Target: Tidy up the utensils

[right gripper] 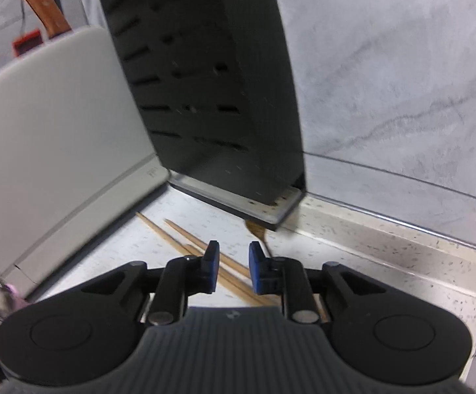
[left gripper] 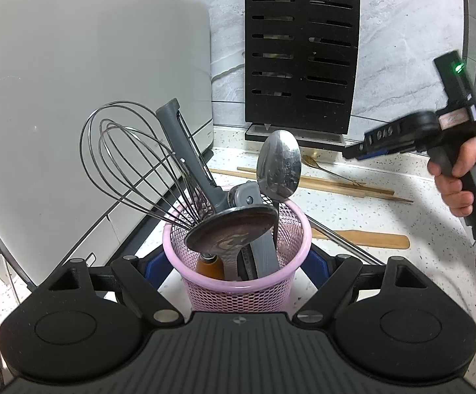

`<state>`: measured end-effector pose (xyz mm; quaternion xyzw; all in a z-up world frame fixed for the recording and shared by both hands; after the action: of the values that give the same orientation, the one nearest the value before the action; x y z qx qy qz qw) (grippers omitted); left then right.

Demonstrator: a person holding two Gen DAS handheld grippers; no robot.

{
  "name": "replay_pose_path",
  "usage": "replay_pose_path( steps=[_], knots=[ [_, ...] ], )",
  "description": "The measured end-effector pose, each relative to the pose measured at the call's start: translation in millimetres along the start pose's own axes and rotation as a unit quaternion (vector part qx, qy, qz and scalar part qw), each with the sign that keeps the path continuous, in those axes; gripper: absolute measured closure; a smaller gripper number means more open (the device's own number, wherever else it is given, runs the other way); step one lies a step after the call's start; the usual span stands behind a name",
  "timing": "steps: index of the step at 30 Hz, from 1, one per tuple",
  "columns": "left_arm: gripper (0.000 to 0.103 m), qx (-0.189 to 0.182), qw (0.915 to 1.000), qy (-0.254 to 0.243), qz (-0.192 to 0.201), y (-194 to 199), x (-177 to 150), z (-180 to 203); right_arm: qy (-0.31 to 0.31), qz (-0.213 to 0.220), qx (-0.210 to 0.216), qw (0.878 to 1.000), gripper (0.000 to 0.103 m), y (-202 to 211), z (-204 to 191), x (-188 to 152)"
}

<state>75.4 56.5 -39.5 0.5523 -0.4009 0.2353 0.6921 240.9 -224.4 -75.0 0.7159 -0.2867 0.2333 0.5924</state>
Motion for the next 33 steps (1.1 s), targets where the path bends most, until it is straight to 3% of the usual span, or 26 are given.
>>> replay_pose_path(
  steps=[4,15,29,33],
  knots=[
    [0.008,0.0,1.0,0.0,0.0,0,0,0,0.036,-0.029,-0.035,0.998,0.085,-19,3,-7],
    [0.008,0.003,1.0,-0.007,-0.002,-4,0,2,0.047,-0.043,-0.056,0.996,0.085,-43,6,-8],
    [0.008,0.001,1.0,-0.006,-0.002,-3,0,2,0.035,-0.043,-0.059,0.997,0.103,-42,6,-11],
    [0.008,0.001,1.0,-0.006,-0.003,-3,0,1,0.009,-0.046,-0.053,0.997,0.103,-39,14,-9]
  ],
)
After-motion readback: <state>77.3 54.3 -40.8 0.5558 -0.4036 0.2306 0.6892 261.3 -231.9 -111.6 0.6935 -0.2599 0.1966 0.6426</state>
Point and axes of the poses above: each gripper's, at about its wrist camera, not at the fingertips, and y roughly against the way its jaws point, z to its right, x to its top, the point moved 2 cm from there along -y, roughly the way its jaws point, and after that the axes turned 9 degrees about -x, right-handed, at the moved point
